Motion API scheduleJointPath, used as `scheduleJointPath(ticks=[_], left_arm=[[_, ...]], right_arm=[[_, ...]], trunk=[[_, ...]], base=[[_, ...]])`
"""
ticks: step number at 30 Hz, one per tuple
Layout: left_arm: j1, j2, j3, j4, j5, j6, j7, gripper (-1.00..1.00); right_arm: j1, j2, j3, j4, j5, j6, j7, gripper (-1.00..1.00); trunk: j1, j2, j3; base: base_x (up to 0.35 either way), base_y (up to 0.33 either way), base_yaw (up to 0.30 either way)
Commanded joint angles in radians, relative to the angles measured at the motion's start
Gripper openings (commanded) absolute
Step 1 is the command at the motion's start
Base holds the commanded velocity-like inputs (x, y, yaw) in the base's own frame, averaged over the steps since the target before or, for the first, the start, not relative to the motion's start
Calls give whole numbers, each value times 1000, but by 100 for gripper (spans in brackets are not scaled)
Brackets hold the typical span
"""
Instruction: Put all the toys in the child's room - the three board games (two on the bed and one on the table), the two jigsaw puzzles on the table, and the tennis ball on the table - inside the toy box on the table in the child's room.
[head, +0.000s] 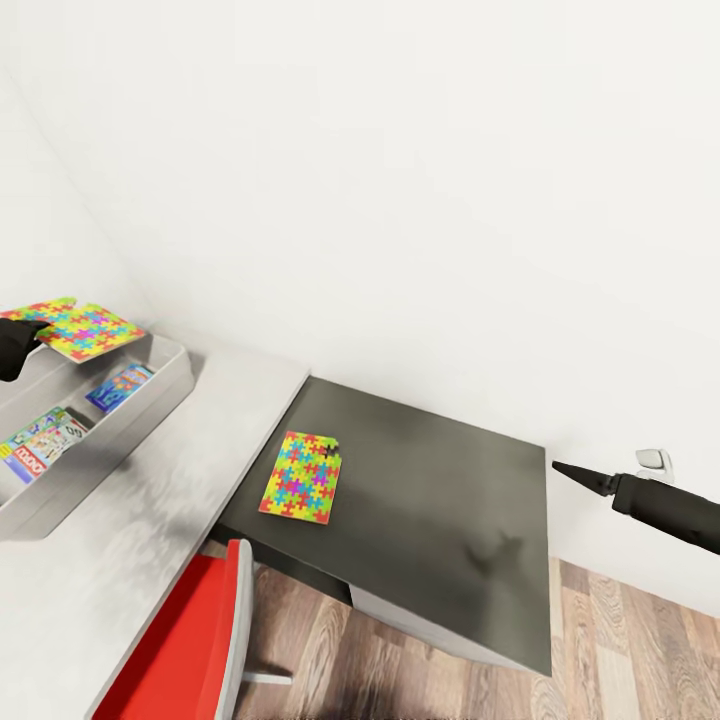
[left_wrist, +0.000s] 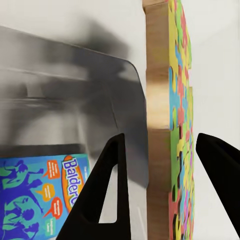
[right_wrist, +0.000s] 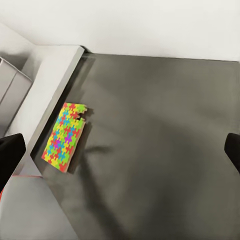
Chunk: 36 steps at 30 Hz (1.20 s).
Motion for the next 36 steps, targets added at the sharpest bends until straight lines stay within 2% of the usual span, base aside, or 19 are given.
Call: scheduleJointPath(ticks=[1, 13, 26, 36], left_arm=[[-1, 0, 8, 0, -2, 7, -3, -100], [5, -3, 7, 1, -5, -17, -30, -100], [-1, -14, 6, -1, -2, -19, -33, -100], [-7, -34, 8, -5, 3, -8, -52, -100]], right_arm=[[-1, 0, -1, 0, 0, 6, 3, 100], [-1, 1, 6, 0, 0, 4, 3, 100], [-1, 1, 36, 0, 0, 2, 2, 100], [-1, 1, 45, 0, 0, 1, 1, 100]], trunk=[[0, -1, -2], [0, -1, -8], [0, -1, -8], [0, -1, -8]], base=[[0, 0, 0], [0, 0, 10], [0, 0, 232], [0, 0, 71]])
